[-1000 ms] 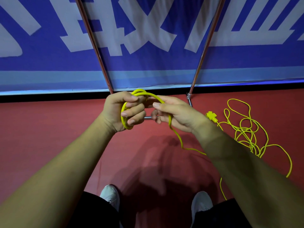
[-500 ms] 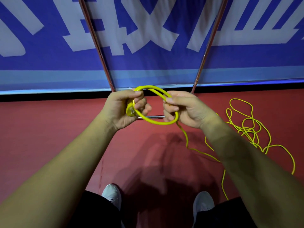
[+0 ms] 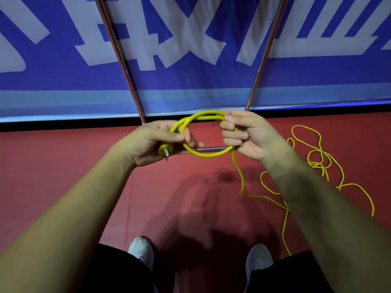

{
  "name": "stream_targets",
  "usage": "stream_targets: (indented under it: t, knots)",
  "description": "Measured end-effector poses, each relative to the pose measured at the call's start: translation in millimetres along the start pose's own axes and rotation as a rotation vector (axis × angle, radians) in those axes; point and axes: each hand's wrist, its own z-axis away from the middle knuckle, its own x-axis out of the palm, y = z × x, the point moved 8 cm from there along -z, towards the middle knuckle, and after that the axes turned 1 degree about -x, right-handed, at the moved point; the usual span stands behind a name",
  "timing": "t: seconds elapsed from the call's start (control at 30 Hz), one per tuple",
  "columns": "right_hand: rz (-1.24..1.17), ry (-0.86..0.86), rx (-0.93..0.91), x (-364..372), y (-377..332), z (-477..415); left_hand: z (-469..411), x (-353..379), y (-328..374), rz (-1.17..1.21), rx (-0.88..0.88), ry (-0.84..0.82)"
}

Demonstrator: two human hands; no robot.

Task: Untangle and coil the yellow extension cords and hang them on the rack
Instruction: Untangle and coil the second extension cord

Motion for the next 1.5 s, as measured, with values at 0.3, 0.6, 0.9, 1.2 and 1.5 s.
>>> stream_targets:
  t: [0.3, 0.6, 0.9, 1.2, 1.5]
  knots:
    - [0.366, 0.001, 0.085, 10.0, 13.3, -3.6, -4.9, 11.6, -12.7, -0.384, -0.086, 0.079]
    - [0.435, 0.025, 0.022, 9.7, 7.5, -0.4, -6.3, -2.6, 0.1, -0.36, 0.007, 0.259]
    - [0.462, 0.144, -0.008, -2.1, -4.2, -1.1, -4.9, -18.0, -2.2, -0.284, 0.028, 0.336]
    - [0.412, 0.0, 0.051, 7.5, 9.2, 0.9, -3.5, -20.2, 3.0, -0.059, 0.096, 0.458]
    - [0.347, 0.23, -0.065, -14.4, -14.9, 3.5, -6.7, 4.1, 1.3, -0.508, -0.011, 0.297]
